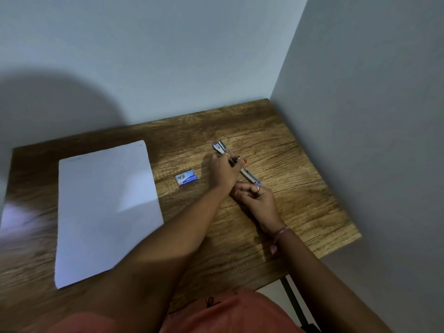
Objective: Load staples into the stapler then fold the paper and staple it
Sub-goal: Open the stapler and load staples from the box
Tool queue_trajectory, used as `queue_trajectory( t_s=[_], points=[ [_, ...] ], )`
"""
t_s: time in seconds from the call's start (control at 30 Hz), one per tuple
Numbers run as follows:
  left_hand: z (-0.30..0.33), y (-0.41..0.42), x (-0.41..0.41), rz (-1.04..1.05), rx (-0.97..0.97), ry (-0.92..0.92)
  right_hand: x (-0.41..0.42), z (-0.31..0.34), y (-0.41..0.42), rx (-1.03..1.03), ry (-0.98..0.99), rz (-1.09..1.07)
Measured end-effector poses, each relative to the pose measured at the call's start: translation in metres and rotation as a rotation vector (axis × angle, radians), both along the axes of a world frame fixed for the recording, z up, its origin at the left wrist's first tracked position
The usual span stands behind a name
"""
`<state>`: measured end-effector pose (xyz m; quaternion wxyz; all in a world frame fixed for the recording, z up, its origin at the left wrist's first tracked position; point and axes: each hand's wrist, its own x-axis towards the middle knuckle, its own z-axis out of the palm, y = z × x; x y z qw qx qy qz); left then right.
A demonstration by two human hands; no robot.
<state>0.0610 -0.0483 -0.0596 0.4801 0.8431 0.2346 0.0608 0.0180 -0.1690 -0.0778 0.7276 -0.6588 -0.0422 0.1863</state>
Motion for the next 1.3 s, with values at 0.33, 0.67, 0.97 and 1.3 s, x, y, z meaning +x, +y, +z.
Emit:
queue_trajectory(
  t_s=[0.33, 0.67, 0.97, 1.3],
  points=[
    [0.011, 0.023, 0.012, -0.268, 0.108, 0.051, 0.006, 0.002, -0.034, 0.124, 0.103, 0.08],
    [0.025, 0.04, 0.014, -0.579, 0.202, 0.06, 0.03, 0.005, -0.039, 0.092, 0.095, -0.082],
    [0.014, 0.023, -0.012, -0.002, 0.192, -0.259, 0.034, 0.0, -0.048, 0.196, 0.17, -0.067],
    [-0.007, 0.007, -0.027, 0.032, -0.171, -0.066, 0.033, 0.01, -0.043, 0.199, 0.17, -0.126]
  ],
)
